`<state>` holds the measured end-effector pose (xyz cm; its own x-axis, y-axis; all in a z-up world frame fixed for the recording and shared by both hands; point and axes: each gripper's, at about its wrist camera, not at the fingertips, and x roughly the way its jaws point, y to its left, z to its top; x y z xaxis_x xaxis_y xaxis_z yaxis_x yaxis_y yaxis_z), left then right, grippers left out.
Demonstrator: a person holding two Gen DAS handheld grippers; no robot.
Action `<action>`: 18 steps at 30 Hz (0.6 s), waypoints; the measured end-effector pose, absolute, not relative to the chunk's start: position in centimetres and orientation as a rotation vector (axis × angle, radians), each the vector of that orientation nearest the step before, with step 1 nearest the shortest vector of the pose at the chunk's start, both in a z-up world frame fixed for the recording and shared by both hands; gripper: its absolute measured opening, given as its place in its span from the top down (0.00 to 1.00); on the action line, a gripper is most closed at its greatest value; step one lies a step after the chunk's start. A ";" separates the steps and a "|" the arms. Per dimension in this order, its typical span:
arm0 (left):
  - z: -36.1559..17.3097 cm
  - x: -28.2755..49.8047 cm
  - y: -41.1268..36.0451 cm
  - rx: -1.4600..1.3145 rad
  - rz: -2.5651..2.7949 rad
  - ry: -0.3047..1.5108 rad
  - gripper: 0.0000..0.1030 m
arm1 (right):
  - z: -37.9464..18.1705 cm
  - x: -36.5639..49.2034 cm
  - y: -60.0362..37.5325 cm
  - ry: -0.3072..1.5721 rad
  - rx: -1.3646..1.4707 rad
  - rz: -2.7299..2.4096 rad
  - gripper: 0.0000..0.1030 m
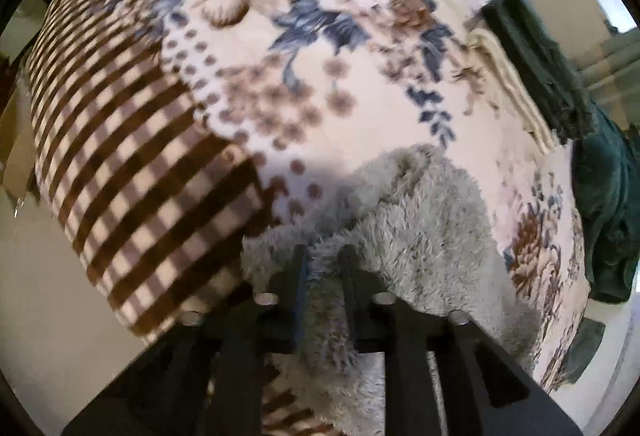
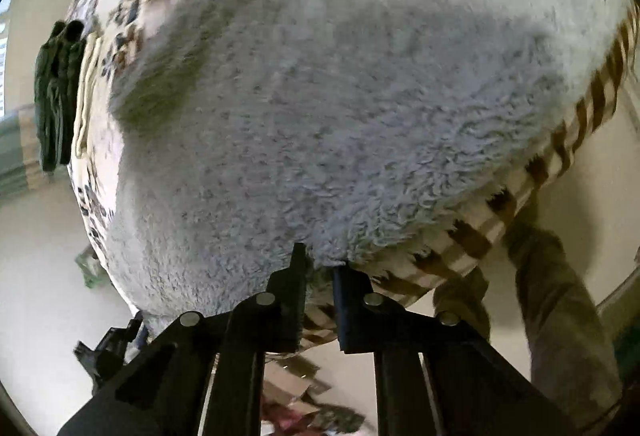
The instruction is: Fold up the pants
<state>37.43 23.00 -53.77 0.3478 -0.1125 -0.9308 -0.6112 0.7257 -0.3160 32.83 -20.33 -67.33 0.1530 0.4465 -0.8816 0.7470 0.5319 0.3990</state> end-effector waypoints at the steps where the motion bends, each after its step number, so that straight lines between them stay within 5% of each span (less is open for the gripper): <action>1: -52.9 37.1 23.2 -0.706 0.361 1.161 0.99 | -66.8 33.2 -20.8 1.484 1.072 -0.295 0.89; 7: -49.1 35.8 27.1 -0.724 0.394 1.047 0.99 | -65.2 34.0 -19.9 1.490 1.042 -0.260 0.89; 12: -51.3 36.1 28.2 -0.899 0.237 1.105 0.93 | -65.6 33.9 -19.0 1.549 0.973 -0.241 0.89; 16: -52.1 36.9 25.7 -0.912 0.147 1.135 0.30 | -67.4 33.3 -18.9 1.592 1.031 -0.247 0.89; 18: -52.9 37.2 24.3 -0.882 0.134 1.182 0.30 | -67.8 33.3 -19.1 1.598 1.029 -0.253 0.89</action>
<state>37.21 24.31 -52.86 0.4123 -0.3427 -0.8441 -0.5231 0.6696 -0.5273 33.26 -19.05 -67.84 0.0461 0.4754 -0.8786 0.7232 0.5908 0.3576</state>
